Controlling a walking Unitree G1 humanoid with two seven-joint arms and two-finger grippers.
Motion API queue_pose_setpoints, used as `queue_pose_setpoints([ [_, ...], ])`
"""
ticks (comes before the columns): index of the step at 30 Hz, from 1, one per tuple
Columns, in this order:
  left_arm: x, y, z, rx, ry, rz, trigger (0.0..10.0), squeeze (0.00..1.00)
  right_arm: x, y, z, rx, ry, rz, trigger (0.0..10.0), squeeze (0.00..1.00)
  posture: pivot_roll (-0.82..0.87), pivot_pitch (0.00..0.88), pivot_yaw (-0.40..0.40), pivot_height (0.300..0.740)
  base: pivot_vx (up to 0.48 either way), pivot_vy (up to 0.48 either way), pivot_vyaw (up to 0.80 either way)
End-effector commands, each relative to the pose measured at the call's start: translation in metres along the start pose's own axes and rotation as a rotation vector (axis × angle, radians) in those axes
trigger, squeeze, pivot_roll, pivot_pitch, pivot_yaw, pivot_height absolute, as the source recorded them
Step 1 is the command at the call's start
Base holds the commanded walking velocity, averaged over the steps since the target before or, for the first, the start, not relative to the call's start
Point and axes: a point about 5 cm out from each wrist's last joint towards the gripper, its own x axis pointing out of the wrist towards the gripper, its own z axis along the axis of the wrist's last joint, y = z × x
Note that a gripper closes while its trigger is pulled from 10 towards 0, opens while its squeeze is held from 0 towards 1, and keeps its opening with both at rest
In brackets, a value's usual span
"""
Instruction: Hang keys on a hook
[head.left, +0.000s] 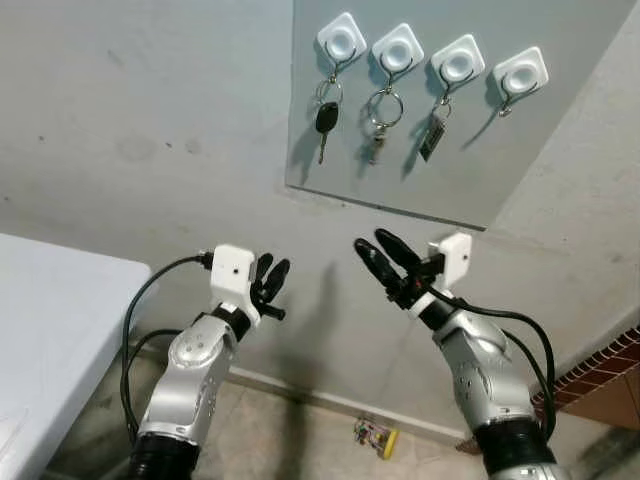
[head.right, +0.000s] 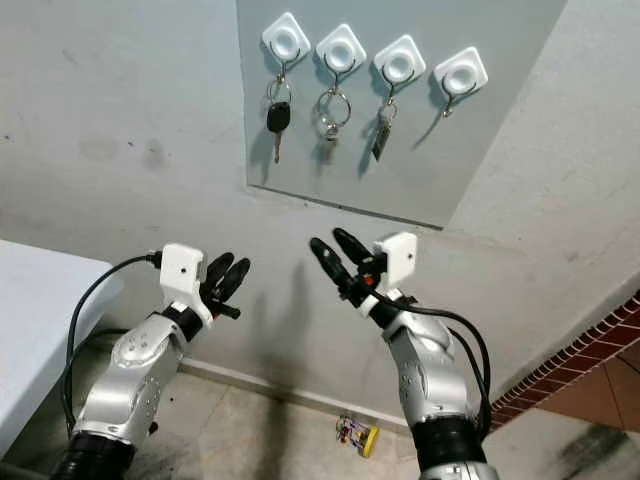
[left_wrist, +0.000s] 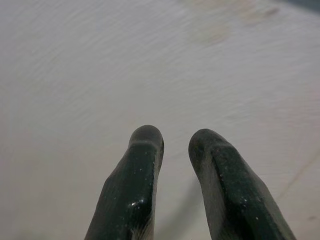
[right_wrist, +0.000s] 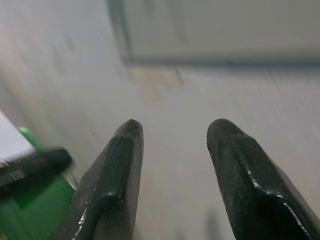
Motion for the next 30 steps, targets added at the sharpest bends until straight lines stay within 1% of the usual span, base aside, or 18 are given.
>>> queue_pose_setpoints([
  [1, -0.001, 0.003, -0.004, -0.01, -0.012, 0.033, 10.0, 0.0, -0.004, -0.004, -0.002, -0.019, -0.006, -0.066, 10.0, 0.0, -0.05, 0.0, -0.042, 0.74, 0.0, 0.0, 0.0],
  [4, -0.002, 0.004, -0.005, 0.008, -0.026, 0.041, 10.0, 0.0, -0.005, -0.006, -0.003, -0.03, -0.008, -0.094, 10.0, 0.0, -0.05, 0.0, -0.041, 0.74, 0.0, 0.0, 0.0],
  [6, -0.001, 0.007, -0.005, -0.006, -0.046, 0.072, 10.0, 0.0, -0.007, -0.008, -0.003, -0.042, -0.017, -0.131, 10.0, 0.0, -0.06, 0.0, -0.04, 0.74, 0.0, 0.0, 0.0],
  [8, -0.002, 0.009, 0.0, -0.029, -0.083, 0.108, 10.0, 0.0, -0.01, -0.012, -0.002, -0.078, -0.025, -0.186, 10.0, 0.0, -0.06, 0.0, -0.039, 0.74, 0.0, 0.0, 0.0],
  [10, -0.003, 0.011, 0.002, -0.016, -0.097, 0.124, 10.0, 0.0, -0.013, -0.013, -0.001, -0.097, -0.024, -0.226, 10.0, 0.0, -0.06, 0.0, -0.04, 0.74, 0.0, 0.0, 0.0],
  [12, -0.006, 0.012, 0.001, 0.019, -0.101, 0.147, 10.0, 0.0, -0.019, -0.016, -0.005, -0.129, 0.008, -0.312, 10.0, 0.0, -0.06, 0.0, -0.042, 0.74, 0.0, 0.0, 0.0],
  [13, -0.006, 0.012, 0.001, 0.019, -0.101, 0.147, 10.0, 0.0, -0.019, -0.016, -0.005, -0.129, 0.008, -0.312, 10.0, 0.0, -0.06, 0.0, -0.042, 0.74, 0.0, 0.0, 0.0],
  [15, -0.01, 0.013, 0.0, 0.039, -0.102, 0.159, 10.0, 0.0, -0.023, -0.018, -0.011, -0.138, 0.045, -0.364, 10.0, 0.0, -0.05, 0.0, -0.045, 0.74, 0.0, 0.0, 0.0],
  [16, -0.011, 0.014, -0.001, 0.026, -0.102, 0.171, 10.0, 0.0, -0.025, -0.017, -0.013, -0.14, 0.049, -0.377, 10.0, 0.0, -0.05, 0.0, -0.045, 0.74, 0.0, 0.0, 0.0],
  [18, -0.013, 0.017, -0.001, -0.004, -0.111, 0.192, 10.0, 0.0, -0.028, -0.015, -0.018, -0.173, 0.073, -0.406, 10.0, 0.0, -0.05, 0.0, -0.047, 0.74, 0.0, 0.0, 0.0],
  [21, -0.013, 0.018, 0.0, -0.002, -0.115, 0.195, 10.0, 0.0, -0.029, -0.014, -0.02, -0.174, 0.085, -0.413, 10.0, 0.0, -0.05, 0.0, -0.048, 0.74, 0.0, 0.0, 0.0],
  [23, -0.014, 0.019, 0.002, -0.003, -0.12, 0.192, 10.0, 0.0, -0.029, -0.013, -0.021, -0.181, 0.092, -0.421, 10.0, 0.0, -0.04, 0.0, -0.045, 0.74, 0.0, 0.0, 0.8],
  [27, -0.013, 0.022, 0.005, 0.027, -0.123, 0.185, 10.0, 0.0, -0.027, -0.013, -0.02, -0.195, 0.091, -0.425, 10.0, 0.0, -0.04, 0.0, -0.043, 0.74, 0.0, 0.0, 0.8],
  [30, -0.013, 0.026, 0.008, 0.021, -0.125, 0.195, 10.0, 0.0, -0.026, -0.013, -0.019, -0.201, 0.098, -0.431, 10.0, 0.0, -0.04, 0.0, -0.043, 0.74, 0.0, 0.0, 0.8],
])
